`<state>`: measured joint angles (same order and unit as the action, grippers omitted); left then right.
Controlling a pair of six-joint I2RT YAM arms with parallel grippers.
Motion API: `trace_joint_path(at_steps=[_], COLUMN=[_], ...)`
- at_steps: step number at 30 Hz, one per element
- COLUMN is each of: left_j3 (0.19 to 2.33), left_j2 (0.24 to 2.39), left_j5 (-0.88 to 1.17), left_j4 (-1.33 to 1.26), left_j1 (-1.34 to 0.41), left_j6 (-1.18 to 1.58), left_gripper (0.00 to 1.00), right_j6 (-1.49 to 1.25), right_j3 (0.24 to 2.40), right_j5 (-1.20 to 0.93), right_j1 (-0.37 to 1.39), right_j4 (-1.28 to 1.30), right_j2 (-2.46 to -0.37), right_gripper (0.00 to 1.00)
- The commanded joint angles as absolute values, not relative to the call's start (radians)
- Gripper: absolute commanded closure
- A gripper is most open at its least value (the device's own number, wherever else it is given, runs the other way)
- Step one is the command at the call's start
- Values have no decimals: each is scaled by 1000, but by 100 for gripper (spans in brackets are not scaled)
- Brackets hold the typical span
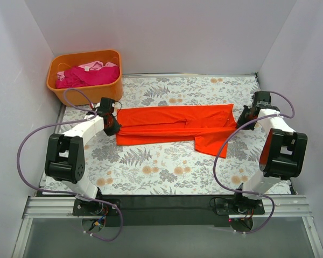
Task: Fold and stack the t-shirts
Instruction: Fold the tshirt
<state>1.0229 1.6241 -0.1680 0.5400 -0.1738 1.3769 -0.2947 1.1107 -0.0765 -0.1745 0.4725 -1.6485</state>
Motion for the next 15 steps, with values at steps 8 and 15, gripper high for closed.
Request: trace_joint_path(at_steps=[8,15], left_j3=[1063,1058], left_j2=[1681,1680], left_j5=[-239,-229], left_j4=[525,495], left_j1=[-164,-164], left_j6=[1347,1347], left_gripper=[100,86], right_j6=[-265,-253], right_j3=[1144,1154], right_j5=[-5,-30], right_j1=[-178,-173], right_j4=[450,434], right_j2=[-1690,-1690], right_gripper=[97,79])
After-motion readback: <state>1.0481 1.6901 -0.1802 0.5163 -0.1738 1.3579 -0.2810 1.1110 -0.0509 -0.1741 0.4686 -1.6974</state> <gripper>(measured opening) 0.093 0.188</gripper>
